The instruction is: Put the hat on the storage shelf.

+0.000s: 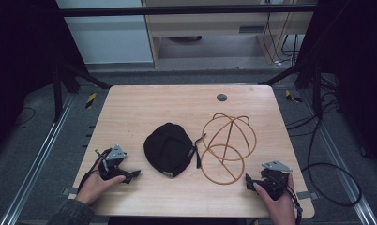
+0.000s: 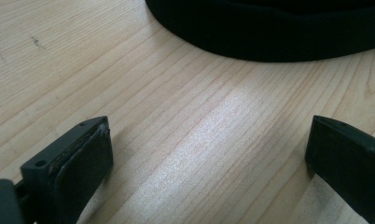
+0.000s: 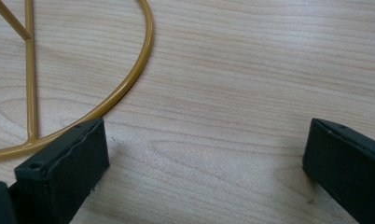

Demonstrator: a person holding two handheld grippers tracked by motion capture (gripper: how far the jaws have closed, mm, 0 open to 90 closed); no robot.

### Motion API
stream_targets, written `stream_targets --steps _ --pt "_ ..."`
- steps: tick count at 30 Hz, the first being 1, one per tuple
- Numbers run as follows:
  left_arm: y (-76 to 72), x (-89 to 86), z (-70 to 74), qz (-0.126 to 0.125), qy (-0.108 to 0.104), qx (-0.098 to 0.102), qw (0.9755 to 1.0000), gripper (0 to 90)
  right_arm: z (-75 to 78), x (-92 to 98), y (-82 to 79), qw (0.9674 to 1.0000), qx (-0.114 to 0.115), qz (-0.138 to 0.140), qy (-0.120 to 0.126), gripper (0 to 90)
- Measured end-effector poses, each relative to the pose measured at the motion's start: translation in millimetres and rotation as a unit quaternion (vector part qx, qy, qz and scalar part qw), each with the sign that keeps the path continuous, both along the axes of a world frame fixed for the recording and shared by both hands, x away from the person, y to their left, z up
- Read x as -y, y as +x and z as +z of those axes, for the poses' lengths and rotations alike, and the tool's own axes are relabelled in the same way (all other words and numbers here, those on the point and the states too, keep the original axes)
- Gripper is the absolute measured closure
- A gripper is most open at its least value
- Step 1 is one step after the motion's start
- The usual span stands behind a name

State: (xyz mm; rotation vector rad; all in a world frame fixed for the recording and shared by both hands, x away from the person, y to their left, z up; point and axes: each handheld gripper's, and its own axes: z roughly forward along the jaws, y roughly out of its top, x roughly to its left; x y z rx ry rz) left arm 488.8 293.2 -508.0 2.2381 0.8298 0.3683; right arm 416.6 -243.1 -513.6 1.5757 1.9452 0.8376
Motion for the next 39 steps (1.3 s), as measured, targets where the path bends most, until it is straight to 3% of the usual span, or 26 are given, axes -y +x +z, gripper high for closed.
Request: stream_targets --steps 3,9,11,16,21,26,30,32,36,39 --pt "2.4 -0.4 1.1 0.001 -0.008 -0.01 0.9999 0.0 0.0 0.0 0.0 1.0 0.0 0.0 0.0 0.4" --pt "5.8 3.6 8.2 -0.011 -0.001 -0.035 0.9993 3.7 0.0 0.0 0.0 1.0 0.0 0.0 0.0 0.4" --pt "5.5 8.1 15.5 -0.025 0.017 -0.036 0.9989 3.7 0.0 0.0 0.0 1.0 0.0 0.0 0.0 0.4" --pt "7.8 30.0 49.4 -0.06 0.025 -0.048 0.9968 4.6 0.0 0.0 0.0 1.0 0.0 0.0 0.0 0.4" --pt "17.4 58.8 85.3 -0.1 0.069 -0.038 0.9918 4.2 0.0 0.0 0.0 1.0 0.0 0.0 0.0 0.4" --pt "34.2 80.8 107.4 -0.116 0.084 -0.028 0.9893 5.1 0.0 0.0 0.0 1.0 0.0 0.0 0.0 0.4" --pt "42.6 94.6 120.0 -0.127 0.104 -0.019 0.9862 5.7 0.0 0.0 0.0 1.0 0.0 0.0 0.0 0.4" --pt "45.6 100.9 124.9 -0.131 0.104 -0.02 0.9857 5.6 0.0 0.0 0.0 1.0 0.0 0.0 0.0 0.4" --pt "49.0 112.1 133.1 -0.141 0.126 -0.01 0.9818 5.4 0.0 0.0 0.0 1.0 0.0 0.0 0.0 0.4" --pt "52.6 119.4 137.1 -0.143 0.133 -0.01 0.9806 5.9 0.0 0.0 0.0 1.0 0.0 0.0 0.0 0.4"
